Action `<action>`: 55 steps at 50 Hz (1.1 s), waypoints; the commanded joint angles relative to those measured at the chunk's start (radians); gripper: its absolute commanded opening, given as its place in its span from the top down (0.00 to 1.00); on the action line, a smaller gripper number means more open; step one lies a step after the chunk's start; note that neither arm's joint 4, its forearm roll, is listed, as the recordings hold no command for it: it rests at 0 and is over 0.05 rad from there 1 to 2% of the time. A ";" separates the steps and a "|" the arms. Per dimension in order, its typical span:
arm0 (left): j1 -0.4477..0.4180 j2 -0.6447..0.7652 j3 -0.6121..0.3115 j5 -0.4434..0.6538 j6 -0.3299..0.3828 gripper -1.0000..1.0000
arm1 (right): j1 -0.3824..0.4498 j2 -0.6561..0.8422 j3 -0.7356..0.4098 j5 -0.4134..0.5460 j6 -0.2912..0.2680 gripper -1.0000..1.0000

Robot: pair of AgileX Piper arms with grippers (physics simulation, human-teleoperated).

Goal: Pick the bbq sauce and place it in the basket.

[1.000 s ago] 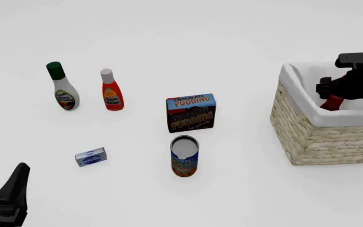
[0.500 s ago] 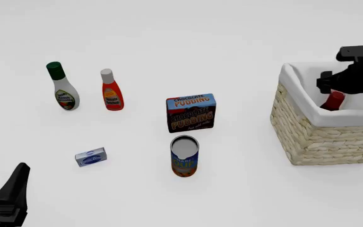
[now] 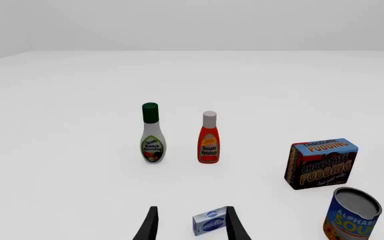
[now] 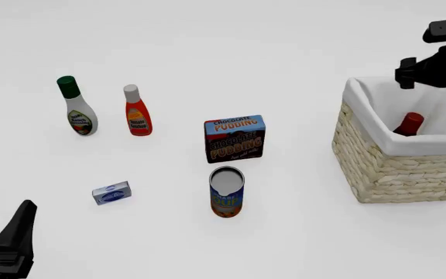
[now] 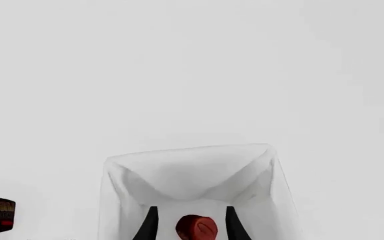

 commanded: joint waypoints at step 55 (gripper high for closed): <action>0.000 0.000 0.000 0.000 0.000 0.00 | 0.112 -0.325 -0.155 0.188 0.003 0.00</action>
